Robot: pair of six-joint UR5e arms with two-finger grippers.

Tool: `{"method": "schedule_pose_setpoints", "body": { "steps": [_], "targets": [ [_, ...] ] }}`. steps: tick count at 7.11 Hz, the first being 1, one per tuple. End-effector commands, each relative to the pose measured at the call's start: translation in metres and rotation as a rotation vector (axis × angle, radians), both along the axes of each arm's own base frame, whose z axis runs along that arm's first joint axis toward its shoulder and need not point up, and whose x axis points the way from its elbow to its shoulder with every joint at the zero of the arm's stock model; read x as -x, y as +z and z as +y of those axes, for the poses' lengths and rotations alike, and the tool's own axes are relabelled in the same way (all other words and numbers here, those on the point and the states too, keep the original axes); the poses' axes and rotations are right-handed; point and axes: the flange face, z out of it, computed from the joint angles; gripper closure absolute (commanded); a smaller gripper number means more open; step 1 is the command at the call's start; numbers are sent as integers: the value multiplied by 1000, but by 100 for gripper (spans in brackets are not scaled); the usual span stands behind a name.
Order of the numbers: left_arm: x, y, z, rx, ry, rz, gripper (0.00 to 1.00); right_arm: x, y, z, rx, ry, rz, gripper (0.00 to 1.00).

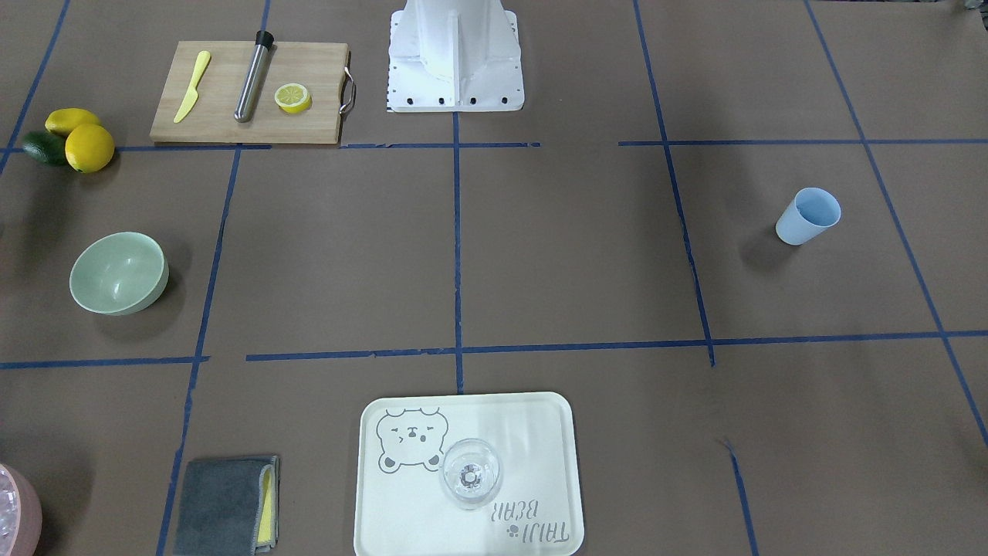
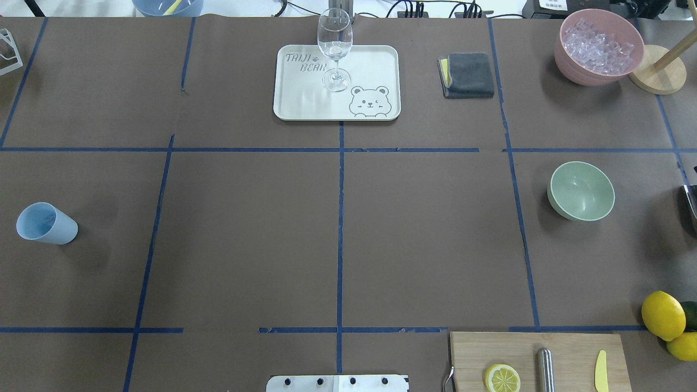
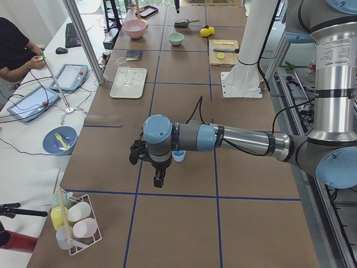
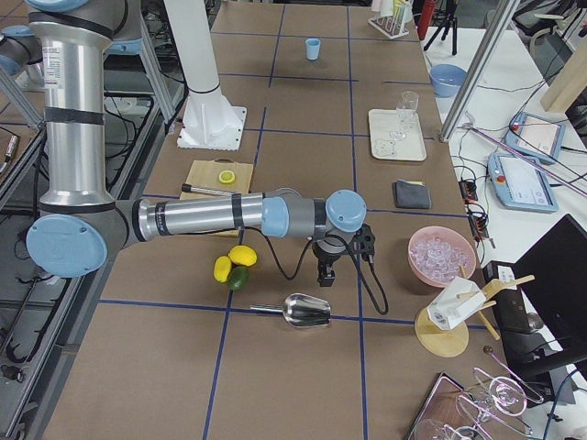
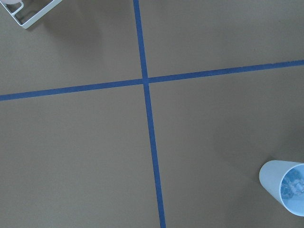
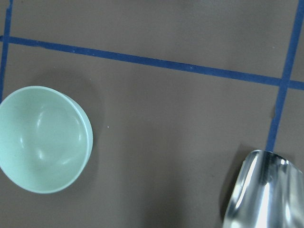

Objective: Pour ice into bowl

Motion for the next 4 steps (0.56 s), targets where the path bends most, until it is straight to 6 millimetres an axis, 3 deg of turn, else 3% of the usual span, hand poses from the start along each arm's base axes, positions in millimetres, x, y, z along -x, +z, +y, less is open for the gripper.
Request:
{"method": "schedule_pose_setpoints", "body": {
  "steps": [1, 2, 3, 4],
  "targets": [
    [0, 0, 1, -2, 0, 2, 0, 67, -4, -9, -21, 29, -29, 0],
    [0, -3, 1, -7, 0, 2, 0, 107, -9, -26, 42, 86, -53, 0],
    [0, -4, 1, -8, 0, 2, 0, 125, -16, -24, 51, 150, -54, 0],
    [0, -4, 1, -10, 0, 4, 0, 159, -17, -17, 36, 197, -12, 0]
  ]
}}
